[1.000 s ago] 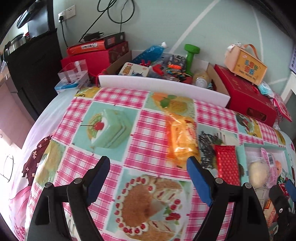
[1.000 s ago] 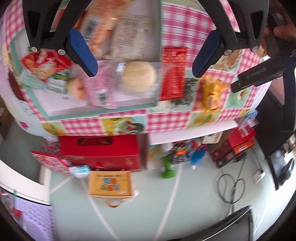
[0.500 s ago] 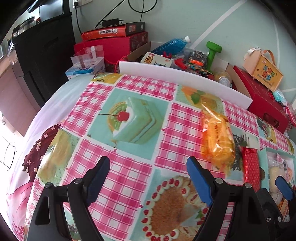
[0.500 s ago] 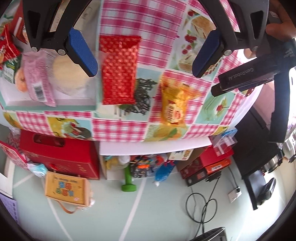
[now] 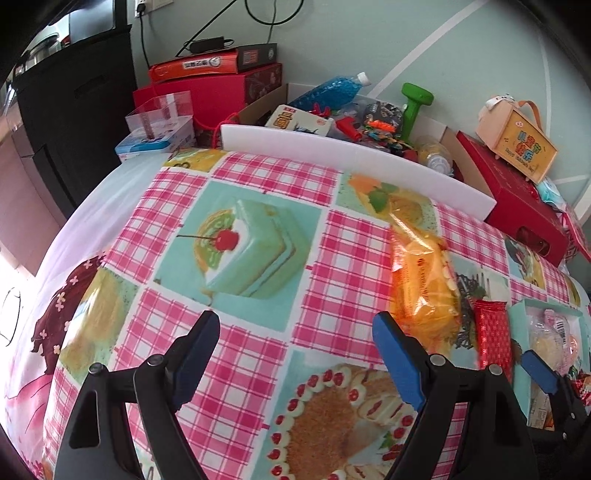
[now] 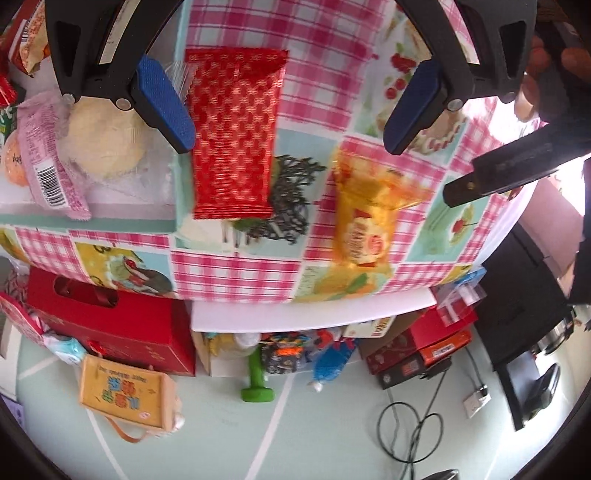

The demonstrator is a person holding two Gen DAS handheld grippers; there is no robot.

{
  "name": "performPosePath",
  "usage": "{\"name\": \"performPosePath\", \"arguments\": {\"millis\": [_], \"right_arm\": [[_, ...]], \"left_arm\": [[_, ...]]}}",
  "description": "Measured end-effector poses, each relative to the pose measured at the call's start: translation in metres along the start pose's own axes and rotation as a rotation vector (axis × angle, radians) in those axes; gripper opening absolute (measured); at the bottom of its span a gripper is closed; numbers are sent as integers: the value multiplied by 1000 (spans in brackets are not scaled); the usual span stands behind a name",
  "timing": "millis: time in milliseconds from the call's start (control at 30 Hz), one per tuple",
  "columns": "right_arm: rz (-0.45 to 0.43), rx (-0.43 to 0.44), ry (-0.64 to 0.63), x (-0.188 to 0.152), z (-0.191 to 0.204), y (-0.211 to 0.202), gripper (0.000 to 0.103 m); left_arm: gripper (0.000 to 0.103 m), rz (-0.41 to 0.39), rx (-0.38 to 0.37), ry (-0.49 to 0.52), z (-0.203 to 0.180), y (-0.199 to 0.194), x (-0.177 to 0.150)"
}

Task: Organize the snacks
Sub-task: 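Move both grippers back over the snack pile, then grasp the yellow bread bag with the left gripper while the right grasps the red lattice pack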

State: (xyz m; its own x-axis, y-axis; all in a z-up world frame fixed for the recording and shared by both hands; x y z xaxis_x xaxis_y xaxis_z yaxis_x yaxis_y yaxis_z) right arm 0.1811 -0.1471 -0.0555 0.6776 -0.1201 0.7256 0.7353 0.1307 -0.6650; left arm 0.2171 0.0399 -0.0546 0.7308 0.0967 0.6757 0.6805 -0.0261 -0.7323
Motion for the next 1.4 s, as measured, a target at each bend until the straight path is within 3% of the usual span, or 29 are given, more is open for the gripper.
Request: {"name": "performPosePath", "arguments": {"millis": [67,433,733,800,867,967,1267,1400], "right_arm": [[-1,21,12,1,-2,1,102],[10,-57,-50,1,-10,8,101],[24,-126,-58,6,-18,14,88],[29,-139,-68,6,-18,15,82],[35,-128,-58,7,-18,16,80],[54,-121,-42,5,-18,20,75],[67,-135,-57,-1,-15,24,72],[81,-129,-62,-5,-10,26,65]], "left_arm": [[85,-2,-34,3,-7,0,2],[85,-21,-133,55,-43,1,19],[83,0,-172,128,-77,16,26],[79,20,-175,145,-84,24,25],[63,38,-186,147,-89,30,23],[50,60,-210,126,-91,38,21],[42,36,-195,67,-63,28,13],[42,32,-173,29,-44,22,6]]}}
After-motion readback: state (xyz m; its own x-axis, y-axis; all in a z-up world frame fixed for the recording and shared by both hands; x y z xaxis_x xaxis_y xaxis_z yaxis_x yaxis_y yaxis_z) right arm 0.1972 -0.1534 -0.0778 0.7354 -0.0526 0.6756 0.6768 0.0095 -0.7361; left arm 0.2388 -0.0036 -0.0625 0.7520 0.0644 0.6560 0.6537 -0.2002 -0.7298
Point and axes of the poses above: each gripper's, at about its wrist camera, not at the fingertips, and y roughly the way its jaws point, z to its left, x to its top, the point moved 7 cm from there along y, roughly the way its jaws point, and after that the axes turned 8 degrees about -z, right-handed, at the moved point
